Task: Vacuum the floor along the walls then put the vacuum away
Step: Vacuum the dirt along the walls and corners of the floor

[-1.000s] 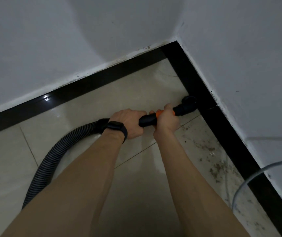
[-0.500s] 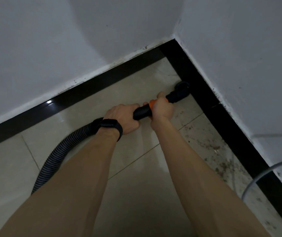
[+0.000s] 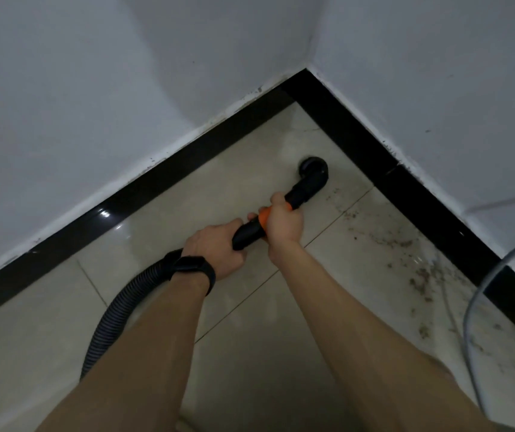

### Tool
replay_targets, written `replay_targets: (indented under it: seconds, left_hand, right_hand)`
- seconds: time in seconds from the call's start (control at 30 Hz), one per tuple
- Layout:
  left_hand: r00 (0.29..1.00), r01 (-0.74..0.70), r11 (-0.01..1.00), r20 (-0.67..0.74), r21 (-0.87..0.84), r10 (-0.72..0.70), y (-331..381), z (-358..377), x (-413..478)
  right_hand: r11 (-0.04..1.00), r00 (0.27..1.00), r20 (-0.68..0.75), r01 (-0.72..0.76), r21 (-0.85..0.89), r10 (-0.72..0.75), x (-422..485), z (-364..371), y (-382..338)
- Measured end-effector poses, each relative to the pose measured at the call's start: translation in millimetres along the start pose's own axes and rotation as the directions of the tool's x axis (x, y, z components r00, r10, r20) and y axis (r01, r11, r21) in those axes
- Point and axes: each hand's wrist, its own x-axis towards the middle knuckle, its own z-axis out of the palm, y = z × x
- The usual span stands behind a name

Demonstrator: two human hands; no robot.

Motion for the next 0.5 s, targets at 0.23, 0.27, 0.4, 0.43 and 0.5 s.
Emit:
replay_targets:
  seconds: [0.23, 0.27, 0.4, 0.43, 0.5]
  left_hand:
    - [0.999, -0.005, 0.994, 0.052, 0.105, -0.001, -40, 0, -51]
    - [0.998, -0.012, 0.993, 0.056, 0.117, 0.005, -43, 0, -55]
    - [0.998, -0.049, 0.985, 0.042, 0.166, 0.042, -45, 7, -65]
    - [0.998, -0.054, 0.984, 0.033, 0.17, 0.049, -44, 10, -66]
    - [0.998, -0.062, 0.982, 0.017, 0.177, 0.06, -40, 14, -65]
  right_hand:
    - [0.996, 0.997, -0.015, -0.075, 0.047, 0.076, -52, -2, 54]
    - [0.995, 0.996, -0.025, -0.078, 0.06, 0.08, -57, -3, 58]
    - [0.993, 0.994, -0.064, -0.085, 0.08, 0.09, -68, -10, 66]
    - [0.994, 0.993, -0.07, -0.085, 0.073, 0.09, -68, -12, 65]
    - [0.995, 0.993, -0.087, -0.08, 0.066, 0.085, -67, -15, 63]
